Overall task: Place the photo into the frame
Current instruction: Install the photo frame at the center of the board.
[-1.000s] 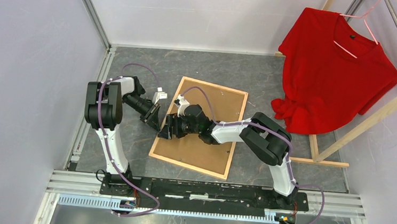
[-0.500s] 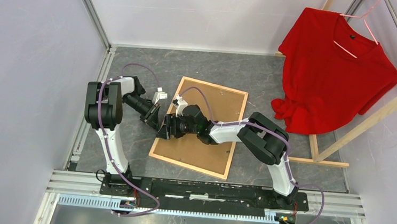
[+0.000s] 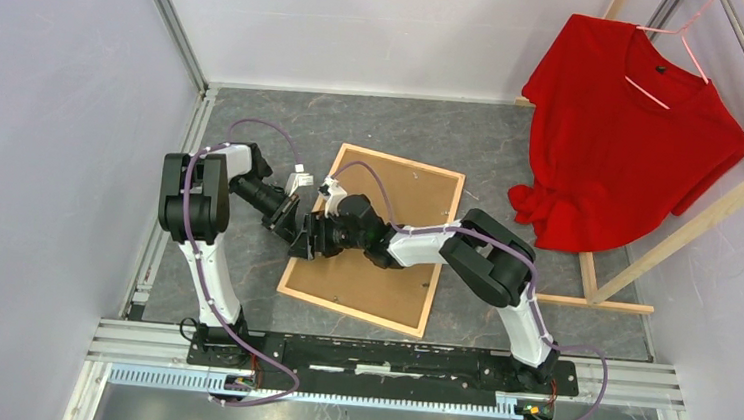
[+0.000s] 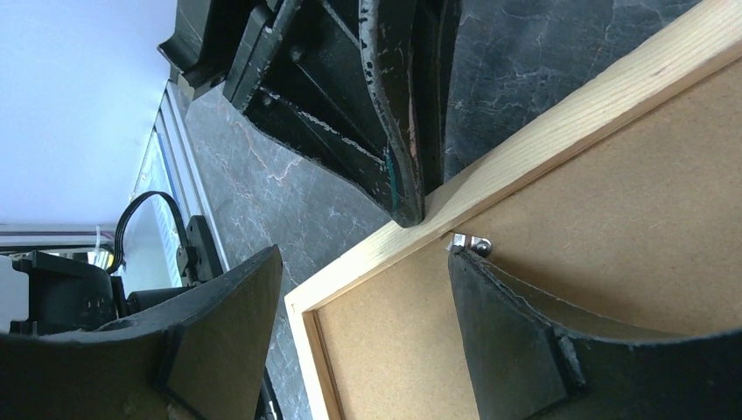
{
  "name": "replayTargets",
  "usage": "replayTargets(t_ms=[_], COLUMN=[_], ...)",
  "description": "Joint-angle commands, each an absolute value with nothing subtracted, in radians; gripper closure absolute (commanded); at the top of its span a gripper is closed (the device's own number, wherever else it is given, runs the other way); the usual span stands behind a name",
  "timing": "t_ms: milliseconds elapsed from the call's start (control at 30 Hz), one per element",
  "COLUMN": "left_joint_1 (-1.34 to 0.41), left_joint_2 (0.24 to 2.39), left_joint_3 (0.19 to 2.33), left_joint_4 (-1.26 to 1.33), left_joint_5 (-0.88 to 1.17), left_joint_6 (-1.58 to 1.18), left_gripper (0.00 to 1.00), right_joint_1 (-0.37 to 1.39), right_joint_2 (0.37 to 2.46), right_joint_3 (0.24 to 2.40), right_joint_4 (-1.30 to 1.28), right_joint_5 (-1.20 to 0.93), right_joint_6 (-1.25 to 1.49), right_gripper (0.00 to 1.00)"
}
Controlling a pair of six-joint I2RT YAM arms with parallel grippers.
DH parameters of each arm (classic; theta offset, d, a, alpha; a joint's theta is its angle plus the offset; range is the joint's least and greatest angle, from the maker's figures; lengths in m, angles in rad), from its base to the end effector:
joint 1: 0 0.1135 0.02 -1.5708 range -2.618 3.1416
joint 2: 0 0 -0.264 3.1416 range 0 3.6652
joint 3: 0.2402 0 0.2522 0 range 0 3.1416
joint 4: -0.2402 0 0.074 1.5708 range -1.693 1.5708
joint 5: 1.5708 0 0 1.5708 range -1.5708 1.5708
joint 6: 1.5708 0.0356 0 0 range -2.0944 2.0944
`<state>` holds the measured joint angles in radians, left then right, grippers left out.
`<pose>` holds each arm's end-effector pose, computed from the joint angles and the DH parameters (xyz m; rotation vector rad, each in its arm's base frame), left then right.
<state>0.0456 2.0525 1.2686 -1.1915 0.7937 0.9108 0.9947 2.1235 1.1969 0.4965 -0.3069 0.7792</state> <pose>0.3200 -0.0108 0.1260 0.9625 2.6627 -1.3159 0.2371 0.3847 0.1334 -0.4700 2.2421 1.3563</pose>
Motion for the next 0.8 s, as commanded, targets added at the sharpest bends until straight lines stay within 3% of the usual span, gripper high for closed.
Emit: replayTargets(t_ms=[0, 767], left_joint_1=[0.035, 0.033], left_joint_2=[2.055, 2.042], left_joint_3=[1.253, 1.217], left_joint_4=[-1.190, -1.183], left_joint_5=[0.822, 0.815], left_joint_6=[0.938, 0.952], left_gripper=[0.76, 0.76], right_joint_1=[1.000, 0.997], right_joint_2=[2.165, 2.144], right_joint_3=[1.236, 1.261], right_joint_4=[0.487, 0.457], right_joint_5=[-0.245, -0.136], right_joint_6=[0.761, 0.710], right_gripper=[0.23, 0.23])
